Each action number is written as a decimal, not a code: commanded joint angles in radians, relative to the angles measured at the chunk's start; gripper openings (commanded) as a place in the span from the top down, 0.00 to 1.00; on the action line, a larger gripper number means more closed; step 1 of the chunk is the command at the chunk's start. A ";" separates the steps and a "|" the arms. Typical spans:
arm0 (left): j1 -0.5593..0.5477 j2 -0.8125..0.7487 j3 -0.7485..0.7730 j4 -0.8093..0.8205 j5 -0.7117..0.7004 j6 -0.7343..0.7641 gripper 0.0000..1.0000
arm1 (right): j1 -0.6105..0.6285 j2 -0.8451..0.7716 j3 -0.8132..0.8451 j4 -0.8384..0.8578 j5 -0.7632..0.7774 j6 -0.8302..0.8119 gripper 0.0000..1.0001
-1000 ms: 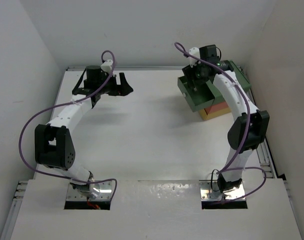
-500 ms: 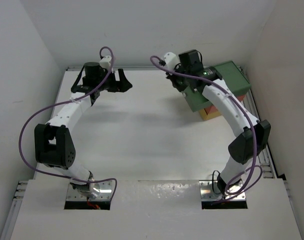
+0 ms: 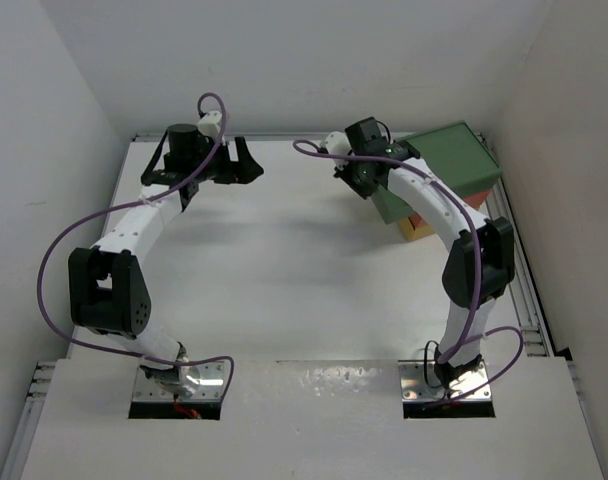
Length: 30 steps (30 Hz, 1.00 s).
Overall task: Sort the stationery into containers
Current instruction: Close the drawer in the storage box.
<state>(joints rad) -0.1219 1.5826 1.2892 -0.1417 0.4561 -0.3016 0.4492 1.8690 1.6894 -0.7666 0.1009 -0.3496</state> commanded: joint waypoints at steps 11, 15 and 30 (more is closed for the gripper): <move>0.011 0.005 0.021 0.036 0.021 -0.011 0.11 | -0.085 -0.030 -0.004 0.075 0.086 -0.060 1.00; 0.013 0.011 0.025 0.036 0.021 -0.008 0.11 | -0.115 -0.021 0.007 0.084 0.082 -0.063 1.00; 0.016 0.037 0.038 0.033 0.021 -0.007 0.11 | -0.219 0.005 0.026 0.112 0.080 -0.086 1.00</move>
<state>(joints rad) -0.1165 1.6226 1.2892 -0.1402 0.4667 -0.3016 0.2504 1.8694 1.6760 -0.6754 0.1570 -0.4206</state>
